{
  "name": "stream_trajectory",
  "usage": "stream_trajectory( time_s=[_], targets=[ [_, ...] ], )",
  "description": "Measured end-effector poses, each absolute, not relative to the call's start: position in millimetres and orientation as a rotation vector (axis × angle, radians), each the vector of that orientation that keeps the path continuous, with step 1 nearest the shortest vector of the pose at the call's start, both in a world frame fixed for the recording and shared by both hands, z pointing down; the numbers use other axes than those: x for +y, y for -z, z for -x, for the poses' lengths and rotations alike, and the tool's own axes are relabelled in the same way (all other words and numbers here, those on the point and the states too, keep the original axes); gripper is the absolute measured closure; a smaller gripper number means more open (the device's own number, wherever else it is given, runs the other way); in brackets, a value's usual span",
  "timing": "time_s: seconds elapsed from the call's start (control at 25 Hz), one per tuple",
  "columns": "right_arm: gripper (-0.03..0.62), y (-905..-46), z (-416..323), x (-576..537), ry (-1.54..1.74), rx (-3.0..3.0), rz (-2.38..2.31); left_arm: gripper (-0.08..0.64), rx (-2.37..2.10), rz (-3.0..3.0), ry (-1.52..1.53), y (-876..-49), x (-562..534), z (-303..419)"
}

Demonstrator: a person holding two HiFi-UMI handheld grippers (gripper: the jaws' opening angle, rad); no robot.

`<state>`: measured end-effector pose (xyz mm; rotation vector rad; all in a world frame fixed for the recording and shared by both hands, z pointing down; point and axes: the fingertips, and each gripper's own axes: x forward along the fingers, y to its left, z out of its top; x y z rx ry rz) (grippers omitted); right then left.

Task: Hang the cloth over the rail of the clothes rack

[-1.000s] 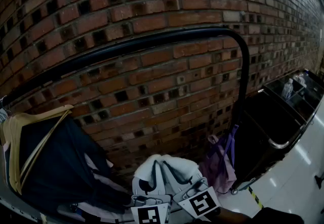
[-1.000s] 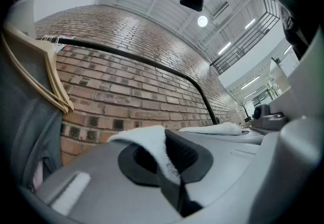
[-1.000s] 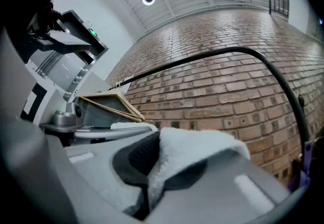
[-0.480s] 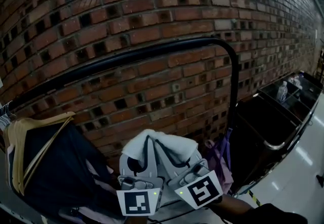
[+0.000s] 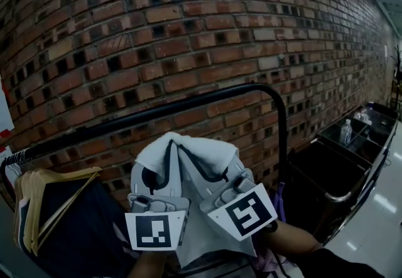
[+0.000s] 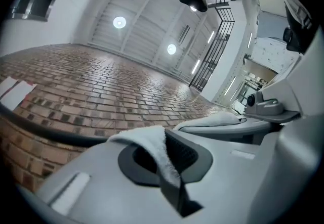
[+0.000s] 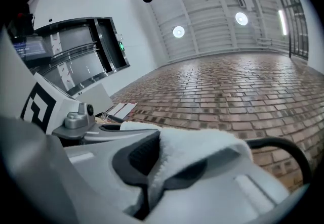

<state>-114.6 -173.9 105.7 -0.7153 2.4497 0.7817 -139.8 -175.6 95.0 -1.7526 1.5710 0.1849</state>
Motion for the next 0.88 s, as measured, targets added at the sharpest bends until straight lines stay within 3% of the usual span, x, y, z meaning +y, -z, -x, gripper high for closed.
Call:
stream_trajectory(
  time_s=[0.64,0.76,0.88],
  targets=[
    [0.581,132,144,-202,-1.251,2.339,0.613,0.54,1.46,1.146,0.085,142,-198,158],
    [0.581,151,168,-238,-1.628,2.385,0.702,0.54,1.435,0.855,0.423,161,-230,171],
    [0.581,124,180,-320,-2.245,2.399,0.993,0.54,1.306,0.721,0.762,139,-283,177]
  ],
)
